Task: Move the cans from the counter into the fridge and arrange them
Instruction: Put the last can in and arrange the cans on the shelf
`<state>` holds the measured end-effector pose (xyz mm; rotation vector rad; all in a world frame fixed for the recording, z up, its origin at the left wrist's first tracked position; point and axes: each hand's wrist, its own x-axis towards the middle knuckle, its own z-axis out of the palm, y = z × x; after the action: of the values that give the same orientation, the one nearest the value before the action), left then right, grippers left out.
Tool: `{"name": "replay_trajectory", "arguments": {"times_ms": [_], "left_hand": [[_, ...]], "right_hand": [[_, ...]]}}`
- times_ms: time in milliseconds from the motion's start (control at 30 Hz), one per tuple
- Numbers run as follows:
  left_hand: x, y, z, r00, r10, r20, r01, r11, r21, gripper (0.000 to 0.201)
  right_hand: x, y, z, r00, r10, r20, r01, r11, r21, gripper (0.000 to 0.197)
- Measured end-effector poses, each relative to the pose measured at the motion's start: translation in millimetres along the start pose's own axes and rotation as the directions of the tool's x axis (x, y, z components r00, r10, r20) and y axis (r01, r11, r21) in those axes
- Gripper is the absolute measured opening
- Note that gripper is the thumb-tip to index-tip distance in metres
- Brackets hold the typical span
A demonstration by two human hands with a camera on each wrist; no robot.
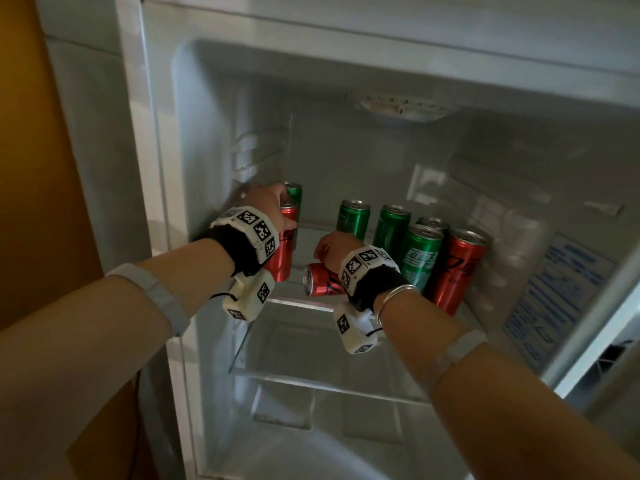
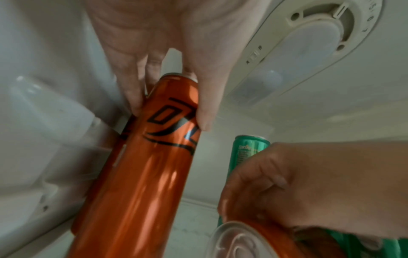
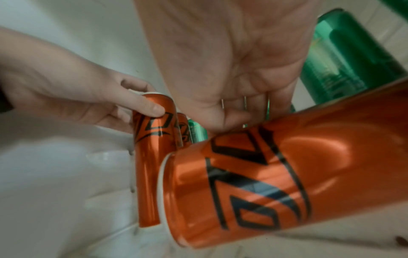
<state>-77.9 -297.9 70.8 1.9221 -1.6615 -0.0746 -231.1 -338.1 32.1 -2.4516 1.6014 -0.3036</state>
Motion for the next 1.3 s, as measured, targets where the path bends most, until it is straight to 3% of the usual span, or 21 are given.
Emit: {"name": "replay_trajectory", "arguments": {"times_ms": [167,300,500,700,900,1000,1167,1300], "left_hand": [[-0.2,5.3,-5.2,0.998,-0.014,0.062,0.011,0.999,0.052,0.045],[-0.6,7.2,-10.4,0.999,0.05,0.019,-0.053,0.981,0.186,0.03],[-0.1,3.5,-11.7,0.998,0.036,0.058,-0.043,0.992,0.12,0.032],[-3.8,0.2,-9.0,0.995,0.053,0.081,-0.059,0.996,0.072,0.052],[-6.3,-1.5,-6.6,0.995,0.067,0.075,-0.074,0.992,0.104,0.047],[-9.5,-0.6,-9.8,0.994,0.087,0.069,-0.094,0.99,0.108,0.04],[-7.5,-3.5,-7.2,0.994,0.102,0.041,-0.106,0.989,0.105,0.033],[-5.9,-5.8,-4.5,0.996,0.084,0.021,-0.085,0.995,0.058,0.035]], "right_hand": [[-9.8,-1.3,-1.2,0.995,-0.057,0.081,0.056,0.998,0.012,0.037],[-16.0,-1.7,-3.5,0.975,-0.06,0.212,0.069,0.997,-0.036,0.047],[-14.7,-1.9,-1.2,0.933,-0.051,0.356,0.123,0.975,-0.183,0.074],[-11.3,-2.3,-3.4,0.978,-0.091,0.19,0.114,0.986,-0.118,0.069],[-6.1,-22.6,-27.6,0.989,0.013,-0.144,0.032,0.951,0.307,0.059],[4.2,-31.2,-34.2,0.979,0.081,-0.187,0.006,0.907,0.421,0.052],[24.2,-34.5,-26.0,0.969,0.098,-0.228,0.014,0.894,0.447,0.054],[41.3,-34.3,-15.9,0.951,0.216,-0.223,-0.058,0.83,0.554,0.057]]}}
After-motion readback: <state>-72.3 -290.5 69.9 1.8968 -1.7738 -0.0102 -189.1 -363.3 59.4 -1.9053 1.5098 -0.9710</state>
